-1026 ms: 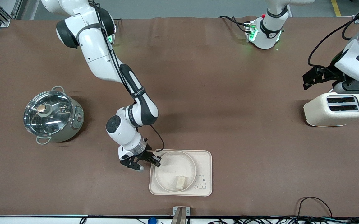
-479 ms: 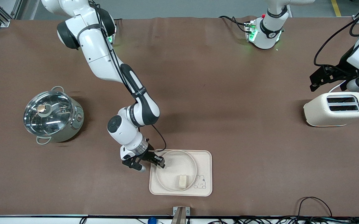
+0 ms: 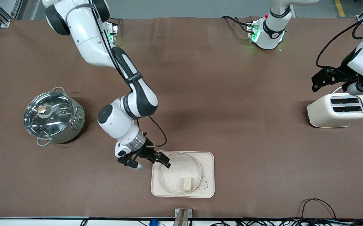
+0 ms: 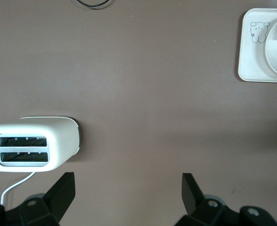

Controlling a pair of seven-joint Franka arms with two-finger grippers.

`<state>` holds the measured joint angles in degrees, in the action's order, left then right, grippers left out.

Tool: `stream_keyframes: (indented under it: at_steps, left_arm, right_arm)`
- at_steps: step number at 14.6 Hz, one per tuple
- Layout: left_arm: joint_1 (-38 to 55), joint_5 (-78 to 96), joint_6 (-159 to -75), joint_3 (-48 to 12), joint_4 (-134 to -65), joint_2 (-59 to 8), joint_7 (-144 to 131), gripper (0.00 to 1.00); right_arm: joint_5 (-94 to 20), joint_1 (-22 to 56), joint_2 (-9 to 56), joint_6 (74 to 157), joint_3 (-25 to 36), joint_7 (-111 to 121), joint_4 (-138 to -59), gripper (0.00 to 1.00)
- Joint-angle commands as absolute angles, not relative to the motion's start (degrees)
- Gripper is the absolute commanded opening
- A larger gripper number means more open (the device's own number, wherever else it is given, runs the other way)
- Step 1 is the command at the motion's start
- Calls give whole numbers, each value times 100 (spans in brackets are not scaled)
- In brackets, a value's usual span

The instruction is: Place bun in plate and plate on tray

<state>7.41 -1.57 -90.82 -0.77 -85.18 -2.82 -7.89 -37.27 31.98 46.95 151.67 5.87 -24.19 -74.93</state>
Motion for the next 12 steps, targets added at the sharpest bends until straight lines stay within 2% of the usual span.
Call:
stream_keyframes:
  at_steps: [1,4,9,12]
  left_arm:
    - [756,-97,-8938,-35,-8323,-378,-590,100]
    - [756,-105,-8956,-35,-8288,-413,-360,100]
    - [738,-114,-8956,-26,-8288,-413,-334,100]
    - [624,-105,-8956,-26,-8288,-404,-343,100]
  right_arm:
    - [-3701,3033,3107,14313,597,-2172,-9015,100]
    - [-2580,2997,1990,13144,992,-2136,-9675,100]
    - [-619,2761,601,10701,1300,-2110,-9668,100]
    - [-527,2270,54,9653,1283,-1706,-9668,100]
